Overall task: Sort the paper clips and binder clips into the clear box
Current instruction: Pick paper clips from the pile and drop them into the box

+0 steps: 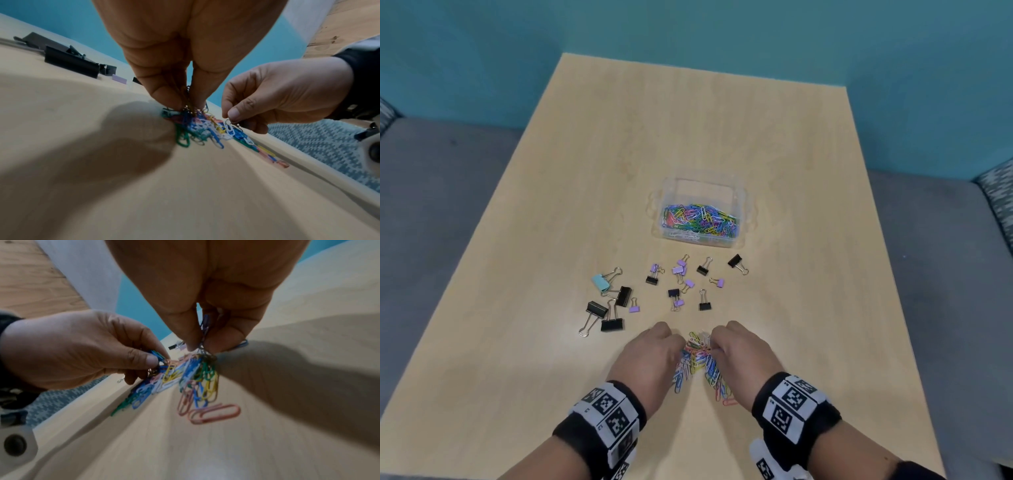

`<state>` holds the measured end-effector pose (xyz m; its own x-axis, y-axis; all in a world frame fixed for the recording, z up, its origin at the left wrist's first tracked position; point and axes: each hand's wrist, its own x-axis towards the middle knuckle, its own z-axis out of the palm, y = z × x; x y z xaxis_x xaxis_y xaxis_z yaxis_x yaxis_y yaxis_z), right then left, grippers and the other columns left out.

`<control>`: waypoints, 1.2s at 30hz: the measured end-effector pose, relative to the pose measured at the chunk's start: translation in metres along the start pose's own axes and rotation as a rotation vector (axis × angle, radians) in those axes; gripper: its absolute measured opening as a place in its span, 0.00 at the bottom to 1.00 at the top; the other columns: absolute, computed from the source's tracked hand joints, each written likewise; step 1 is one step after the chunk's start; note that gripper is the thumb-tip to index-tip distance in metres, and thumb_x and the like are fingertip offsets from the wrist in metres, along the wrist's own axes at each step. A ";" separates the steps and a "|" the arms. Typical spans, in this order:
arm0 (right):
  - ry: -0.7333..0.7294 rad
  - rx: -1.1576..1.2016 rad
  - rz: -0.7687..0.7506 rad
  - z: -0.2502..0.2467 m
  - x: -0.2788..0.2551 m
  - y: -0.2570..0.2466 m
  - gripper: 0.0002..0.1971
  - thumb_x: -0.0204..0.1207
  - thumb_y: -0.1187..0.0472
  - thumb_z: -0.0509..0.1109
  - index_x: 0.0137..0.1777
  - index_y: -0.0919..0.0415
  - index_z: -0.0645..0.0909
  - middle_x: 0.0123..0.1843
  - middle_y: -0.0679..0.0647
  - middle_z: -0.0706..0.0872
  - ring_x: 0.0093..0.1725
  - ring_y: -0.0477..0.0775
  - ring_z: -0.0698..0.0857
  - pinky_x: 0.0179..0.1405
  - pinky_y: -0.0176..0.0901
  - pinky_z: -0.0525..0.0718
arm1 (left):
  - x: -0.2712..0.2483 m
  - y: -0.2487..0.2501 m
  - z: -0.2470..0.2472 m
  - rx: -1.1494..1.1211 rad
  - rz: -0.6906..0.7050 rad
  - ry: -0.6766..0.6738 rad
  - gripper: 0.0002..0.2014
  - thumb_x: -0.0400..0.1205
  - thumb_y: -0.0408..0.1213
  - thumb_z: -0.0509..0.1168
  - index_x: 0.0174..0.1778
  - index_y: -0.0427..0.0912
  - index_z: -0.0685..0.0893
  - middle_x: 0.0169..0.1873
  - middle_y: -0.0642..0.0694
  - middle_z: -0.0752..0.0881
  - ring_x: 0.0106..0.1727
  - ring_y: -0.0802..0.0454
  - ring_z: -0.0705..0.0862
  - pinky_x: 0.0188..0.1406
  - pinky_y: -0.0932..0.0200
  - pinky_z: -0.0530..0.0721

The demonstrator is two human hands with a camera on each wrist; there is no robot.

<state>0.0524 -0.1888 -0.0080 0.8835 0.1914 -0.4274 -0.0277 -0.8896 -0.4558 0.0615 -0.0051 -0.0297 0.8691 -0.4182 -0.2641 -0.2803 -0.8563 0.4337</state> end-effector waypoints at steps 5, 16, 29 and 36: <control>-0.001 0.113 -0.017 -0.012 -0.004 0.004 0.05 0.79 0.60 0.62 0.42 0.53 0.76 0.42 0.47 0.76 0.40 0.50 0.76 0.37 0.40 0.71 | -0.007 0.002 -0.013 -0.146 -0.019 0.040 0.04 0.78 0.39 0.65 0.45 0.51 0.85 0.38 0.56 0.78 0.36 0.54 0.80 0.35 0.55 0.81; -0.009 1.104 0.109 -0.100 0.027 -0.003 0.07 0.72 0.74 0.70 0.38 0.64 0.80 0.27 0.60 0.78 0.21 0.50 0.76 0.18 0.35 0.75 | 0.035 0.025 -0.108 -0.943 -0.164 0.107 0.06 0.74 0.28 0.73 0.40 0.44 0.89 0.27 0.50 0.86 0.27 0.55 0.82 0.26 0.63 0.80; 0.152 0.759 0.195 -0.147 0.150 -0.008 0.12 0.79 0.60 0.69 0.62 0.56 0.77 0.43 0.54 0.81 0.34 0.57 0.84 0.38 0.54 0.90 | 0.176 0.001 -0.124 -0.409 -0.208 0.189 0.17 0.75 0.44 0.71 0.61 0.50 0.83 0.49 0.48 0.85 0.43 0.46 0.85 0.52 0.49 0.83; 0.119 0.247 0.060 -0.086 0.066 0.027 0.14 0.79 0.59 0.63 0.62 0.54 0.81 0.54 0.54 0.84 0.50 0.55 0.82 0.53 0.45 0.78 | 0.071 -0.009 -0.081 -0.311 -0.101 0.180 0.10 0.80 0.44 0.64 0.54 0.49 0.86 0.47 0.52 0.84 0.43 0.54 0.83 0.47 0.58 0.79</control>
<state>0.1500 -0.2365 0.0190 0.9253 0.0783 -0.3711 -0.1820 -0.7668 -0.6155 0.1583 -0.0023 0.0173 0.9516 -0.2525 -0.1755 -0.0761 -0.7463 0.6612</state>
